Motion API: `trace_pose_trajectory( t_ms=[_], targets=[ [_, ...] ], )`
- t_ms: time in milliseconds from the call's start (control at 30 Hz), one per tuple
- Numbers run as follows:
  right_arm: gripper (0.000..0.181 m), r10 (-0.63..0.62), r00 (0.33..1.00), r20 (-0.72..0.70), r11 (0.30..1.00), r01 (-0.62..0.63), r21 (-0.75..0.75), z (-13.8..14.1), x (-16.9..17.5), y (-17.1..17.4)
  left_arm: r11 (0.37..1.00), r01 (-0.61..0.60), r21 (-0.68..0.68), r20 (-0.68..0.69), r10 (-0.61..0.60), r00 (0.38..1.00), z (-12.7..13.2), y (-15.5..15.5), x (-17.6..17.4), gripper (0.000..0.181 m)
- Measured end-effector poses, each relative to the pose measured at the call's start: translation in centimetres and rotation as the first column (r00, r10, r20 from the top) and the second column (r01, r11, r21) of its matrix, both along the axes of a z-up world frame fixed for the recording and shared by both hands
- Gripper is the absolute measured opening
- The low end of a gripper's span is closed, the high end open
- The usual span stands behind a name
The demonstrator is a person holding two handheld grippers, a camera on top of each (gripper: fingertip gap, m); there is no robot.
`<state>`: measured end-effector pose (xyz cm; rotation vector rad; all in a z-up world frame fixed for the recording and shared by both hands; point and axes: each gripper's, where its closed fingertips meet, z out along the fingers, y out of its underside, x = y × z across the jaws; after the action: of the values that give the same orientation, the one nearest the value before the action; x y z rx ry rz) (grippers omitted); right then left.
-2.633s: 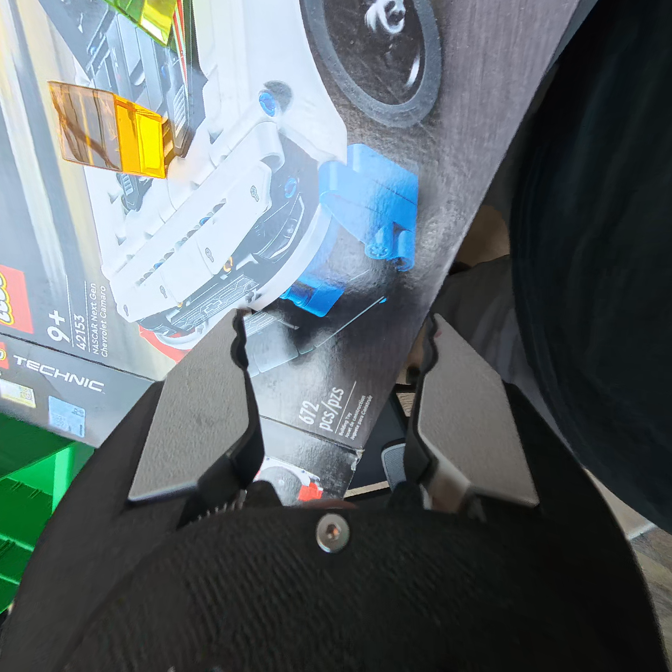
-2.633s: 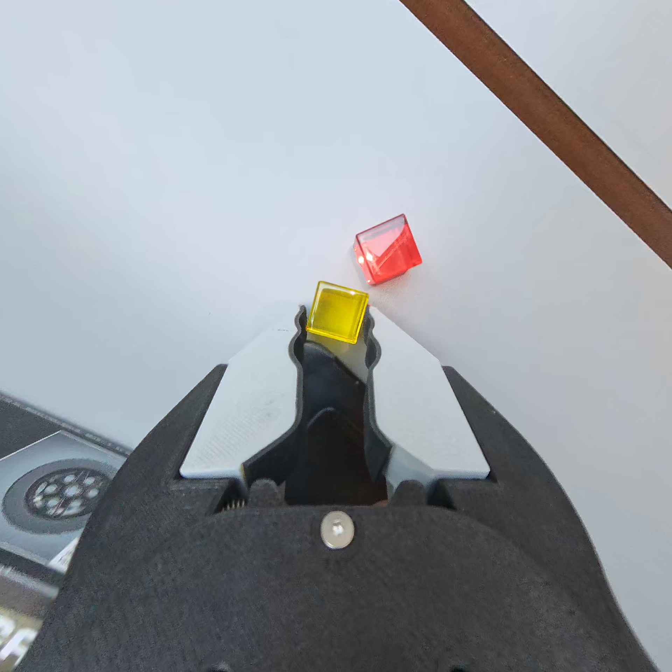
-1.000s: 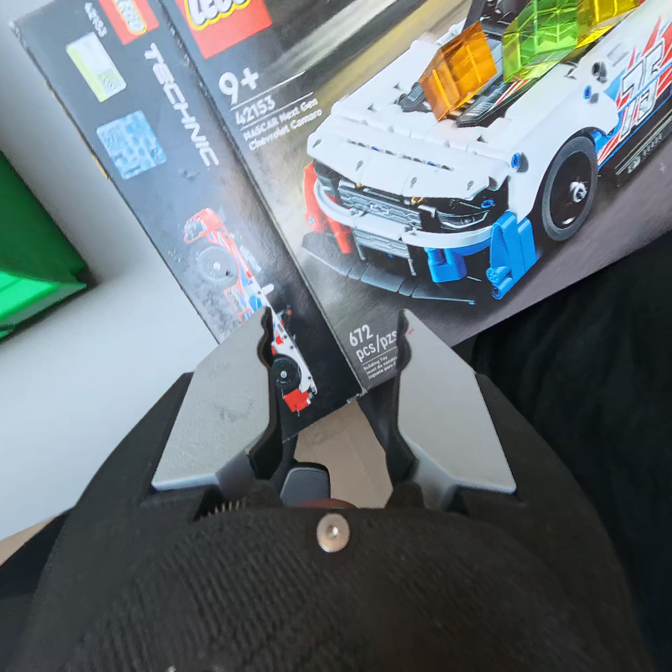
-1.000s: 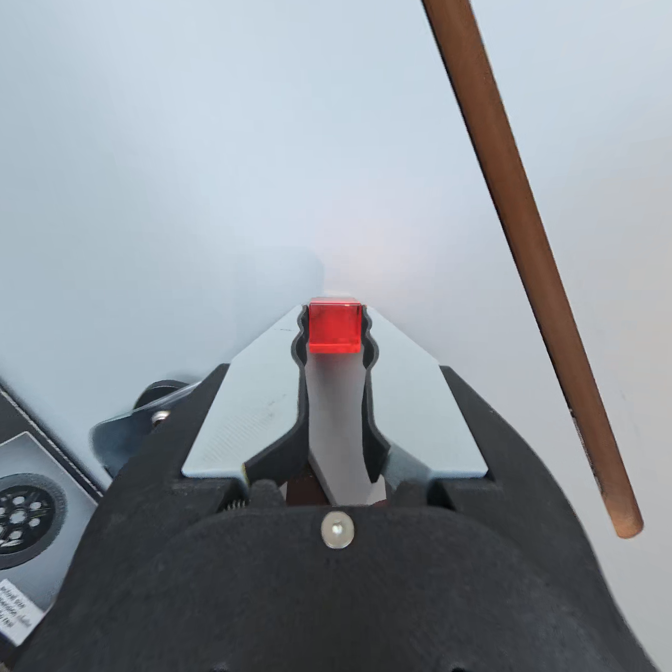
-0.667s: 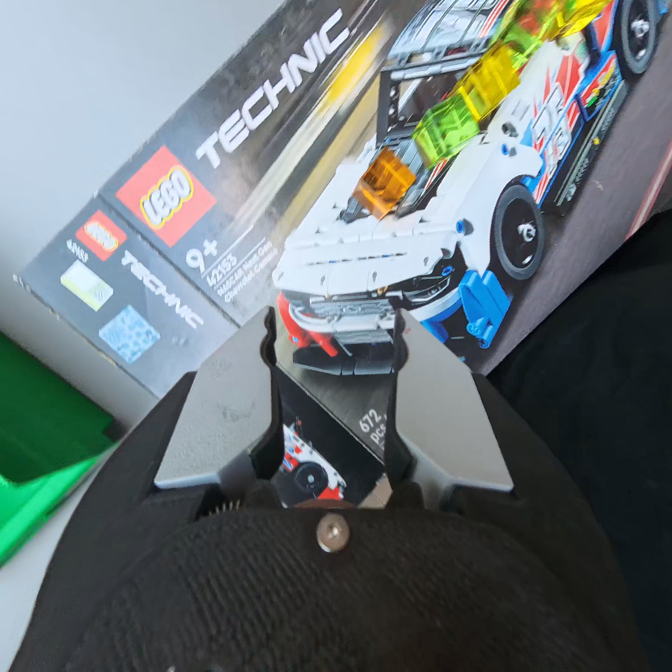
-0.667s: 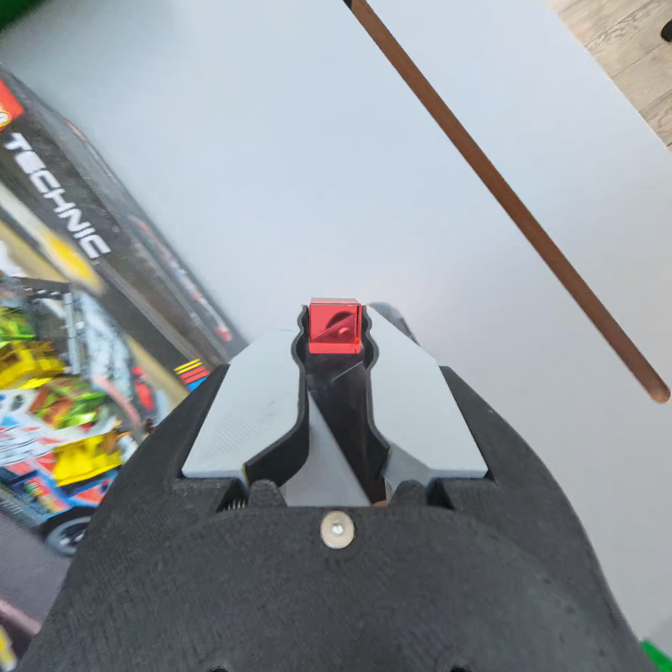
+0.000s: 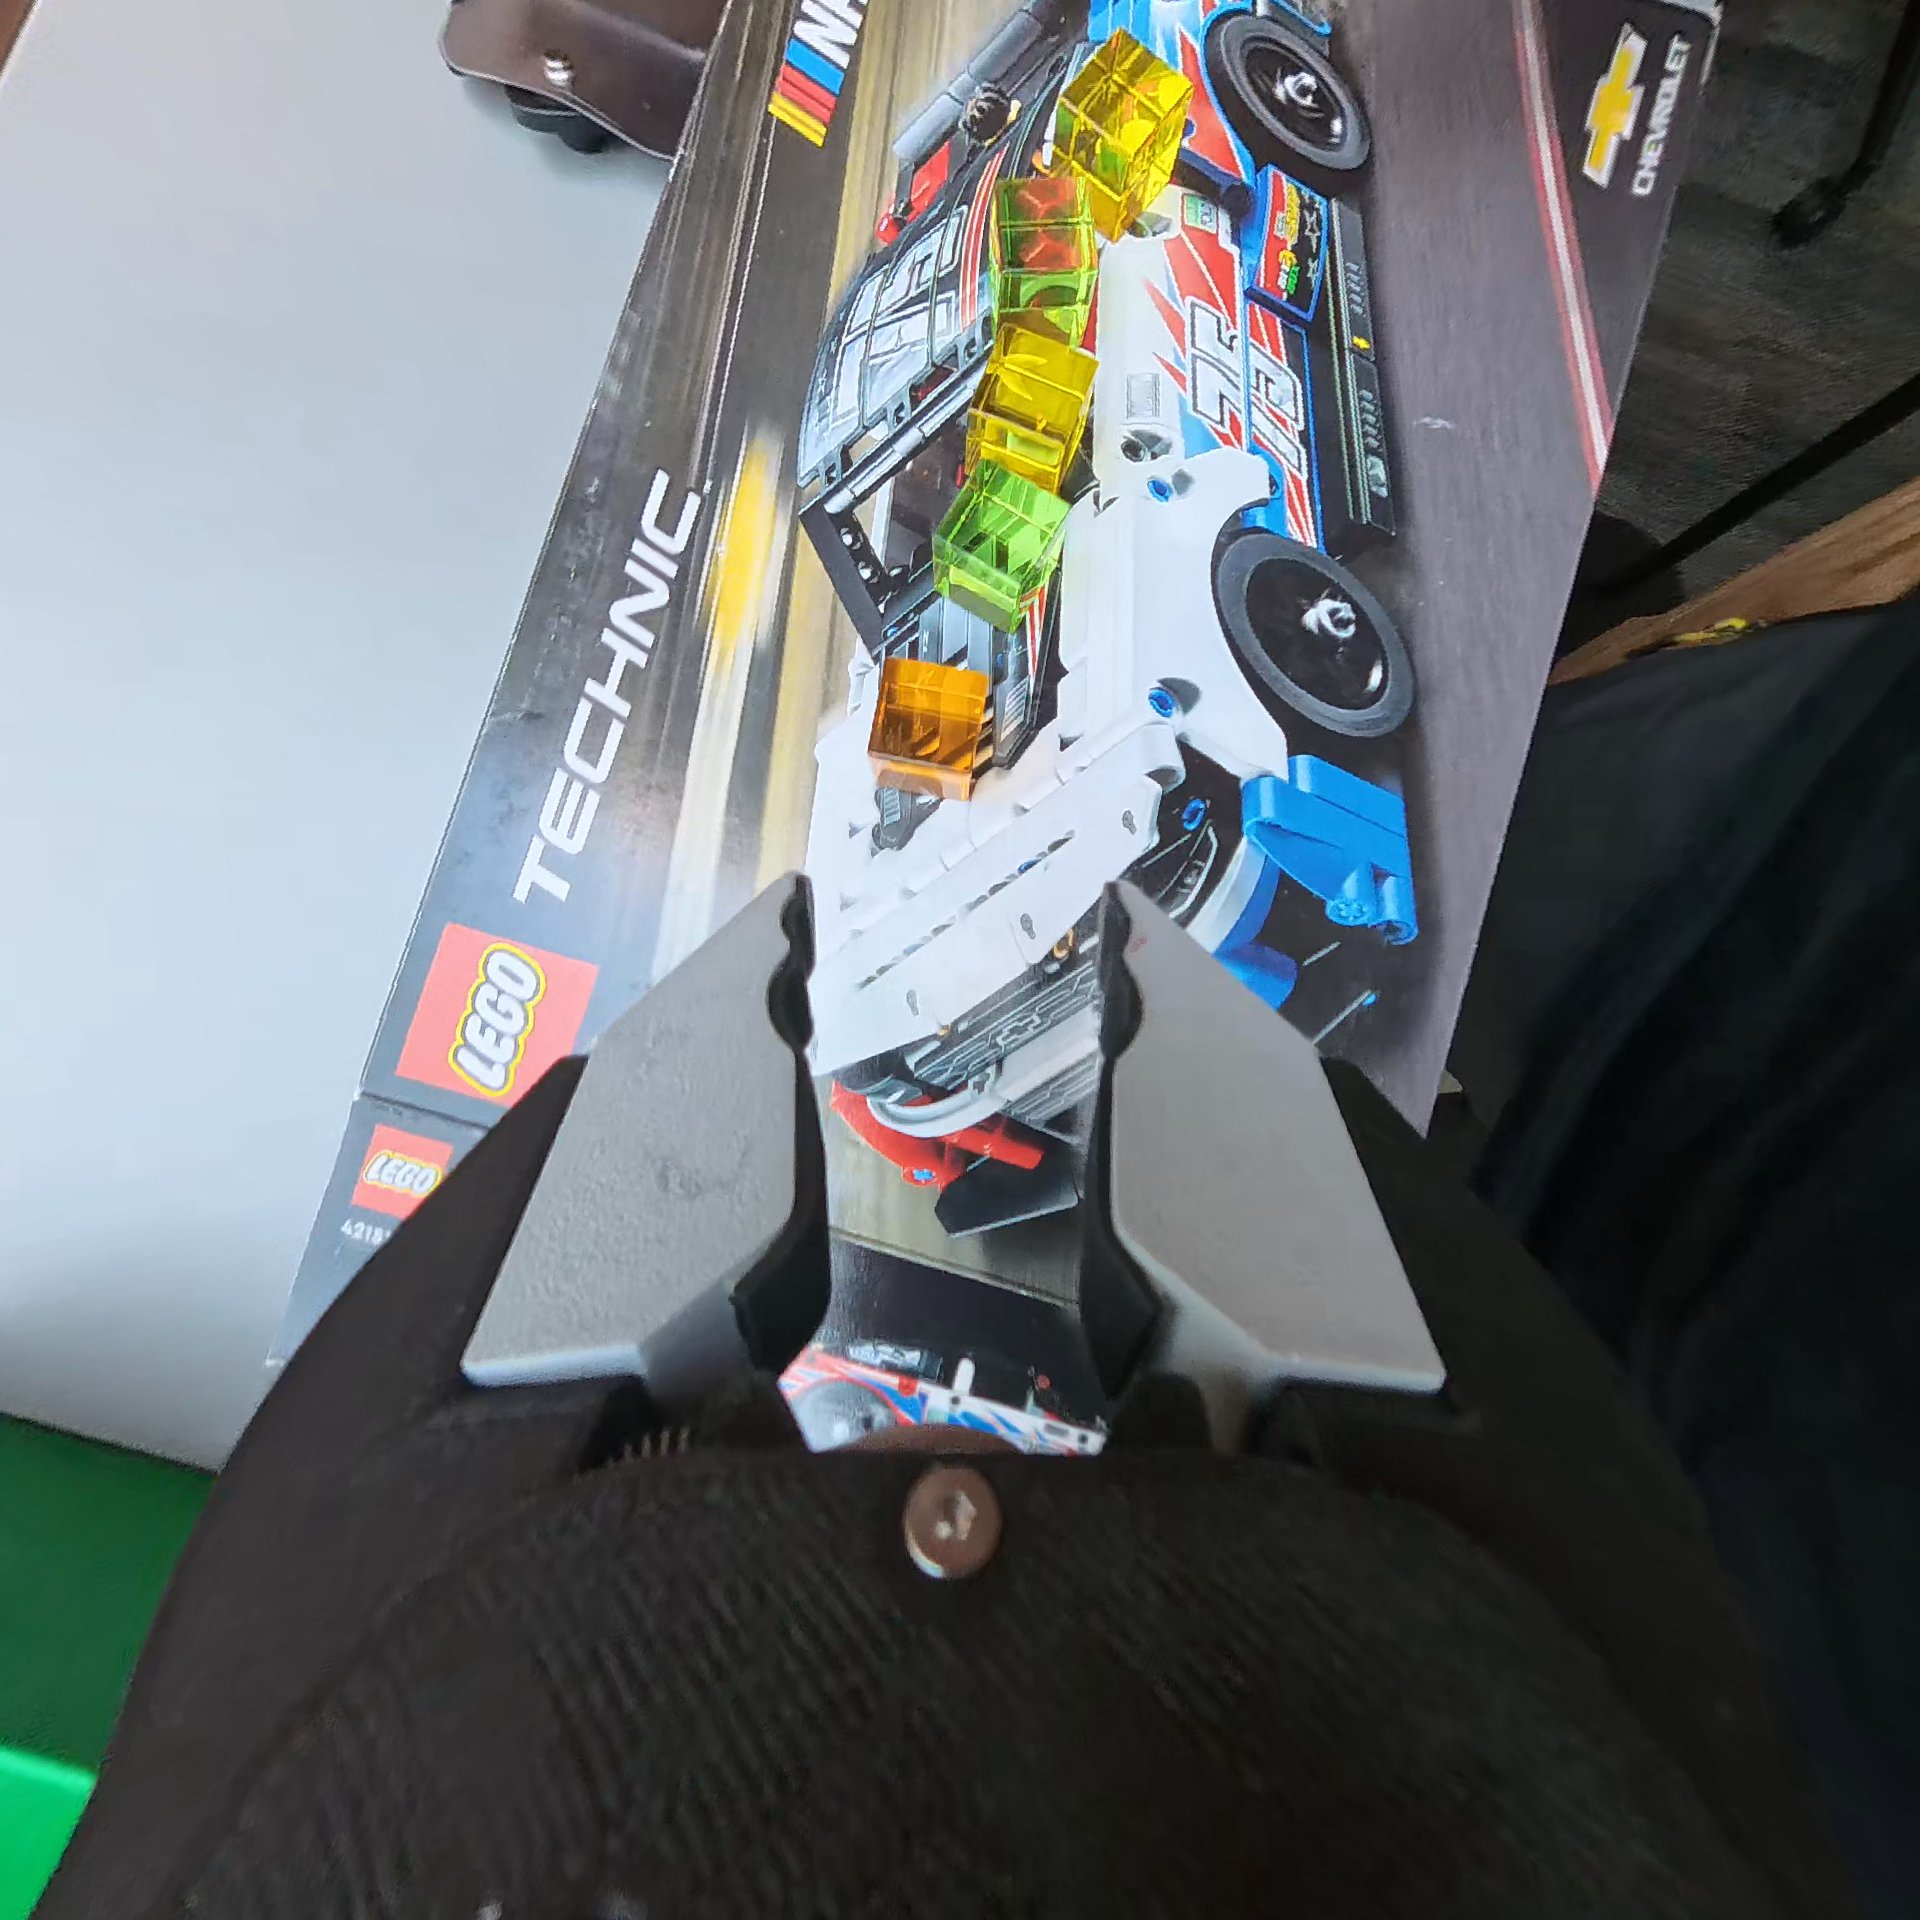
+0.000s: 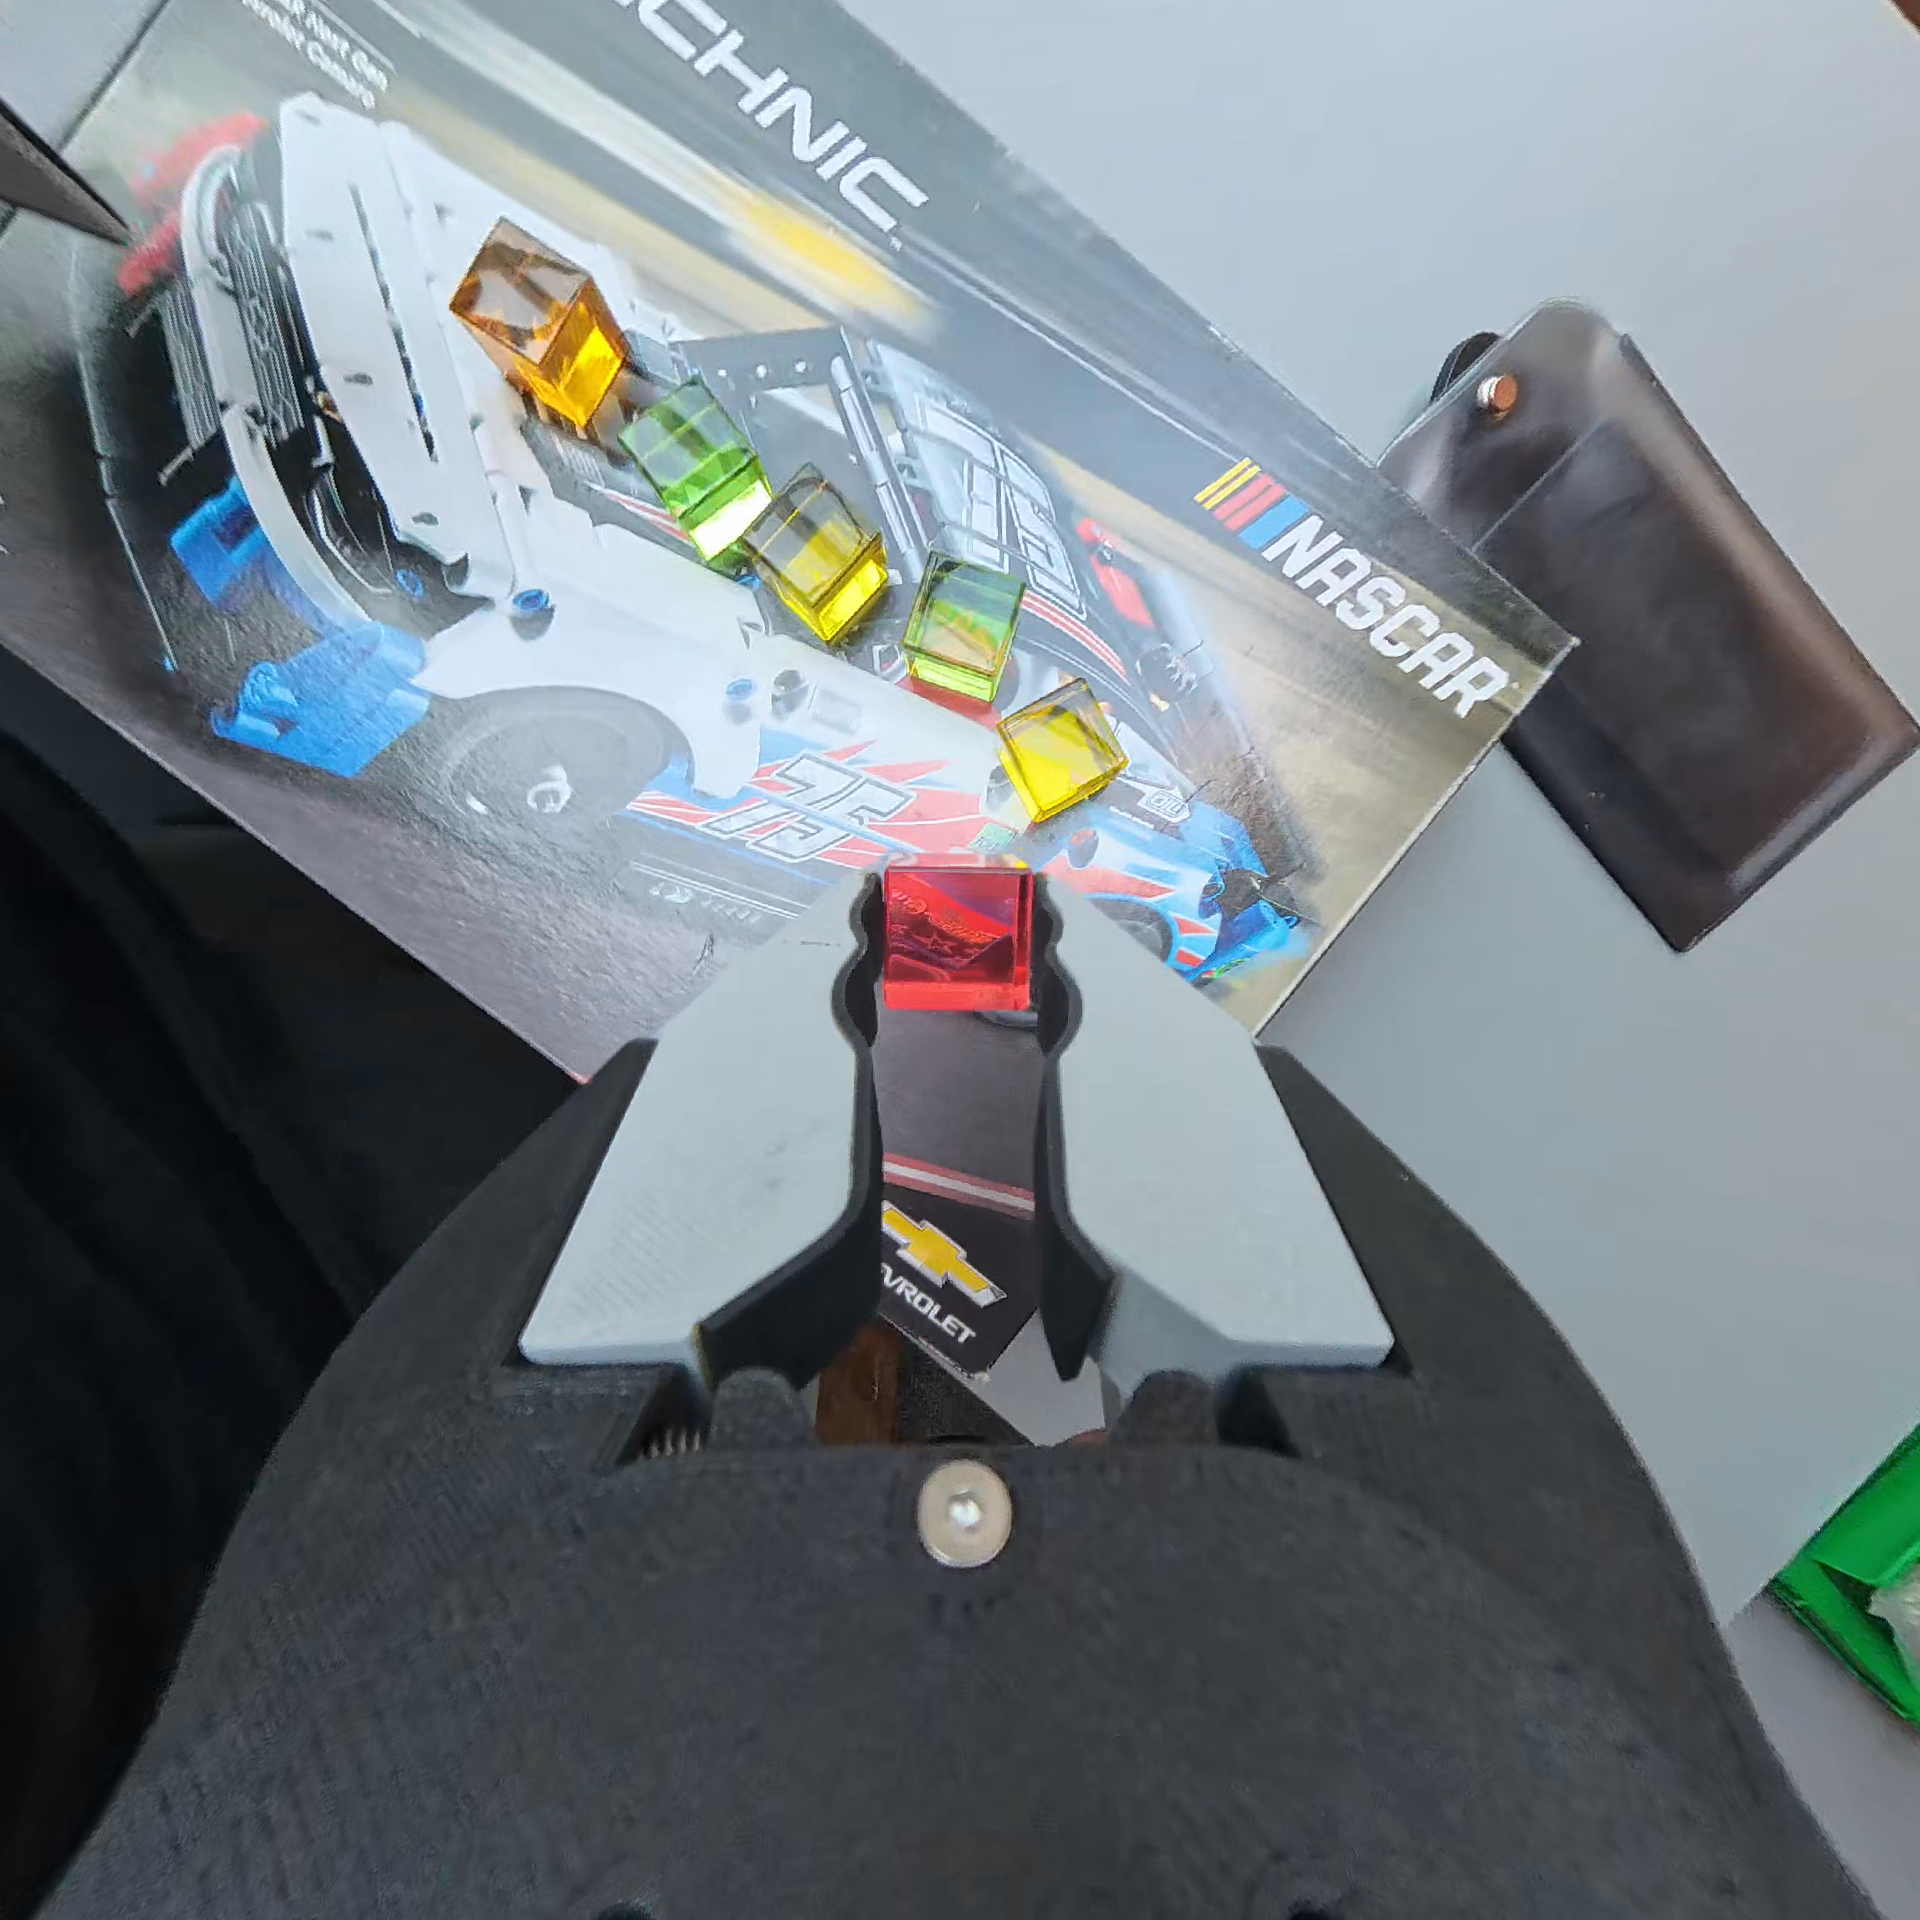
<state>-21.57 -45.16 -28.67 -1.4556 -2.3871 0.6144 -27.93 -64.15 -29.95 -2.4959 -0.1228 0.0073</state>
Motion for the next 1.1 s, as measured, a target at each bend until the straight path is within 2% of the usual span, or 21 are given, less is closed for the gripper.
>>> trace_pose_trajectory(
  t_ms=[33, 267, 500, 667, 800, 967, 1100],
  targets=[
    [0.025, 0.010, 1.000, 0.004, 1.000, -0.010, 0.006, -0.2, 0.1, -0.1, 1.000, -0.005, -0.009, -0.003, 0.005, 1.000, -0.1, -0.3, 0.0, 0.052],
    [0.024, 0.071, 0.997, 0.000, 0.997, -0.071, -0.010, -0.5, -0.2, 0.7, 0.997, -0.039, -0.074, -0.016, 0.038, 0.999, 0.0, -1.8, -0.8, 0.055],
    [0.025, 0.178, 0.984, -0.025, 0.983, -0.179, -0.034, -1.7, -0.2, -0.3, 0.986, -0.067, -0.155, 0.043, 0.075, 0.996, -1.4, -3.3, 0.2, 0.059],
    [0.025, 0.204, 0.979, -0.005, 0.978, -0.204, -0.035, -4.1, 0.0, -0.1, 0.983, -0.104, -0.148, 0.046, 0.112, 0.993, -2.1, -1.5, 0.3, 0.059],
    [0.030, 0.209, 0.977, 0.039, 0.978, -0.209, -0.007, -6.6, 0.2, 0.1, 0.989, -0.054, -0.141, 0.036, 0.060, 0.998, -3.0, 1.1, 0.3, 0.058],
    [0.031, 0.188, 0.982, -0.018, 0.980, -0.189, -0.059, -4.8, 0.2, -0.4, 0.986, 0.036, -0.160, -0.025, -0.040, 0.999, -3.8, 3.6, -0.5, 0.056],
    [0.031, 0.191, 0.979, -0.067, 0.979, -0.195, -0.066, -2.6, 0.0, -1.1, 0.975, 0.106, -0.196, -0.016, -0.111, 0.994, -5.2, 4.0, -0.2, 0.028]
  ],
)
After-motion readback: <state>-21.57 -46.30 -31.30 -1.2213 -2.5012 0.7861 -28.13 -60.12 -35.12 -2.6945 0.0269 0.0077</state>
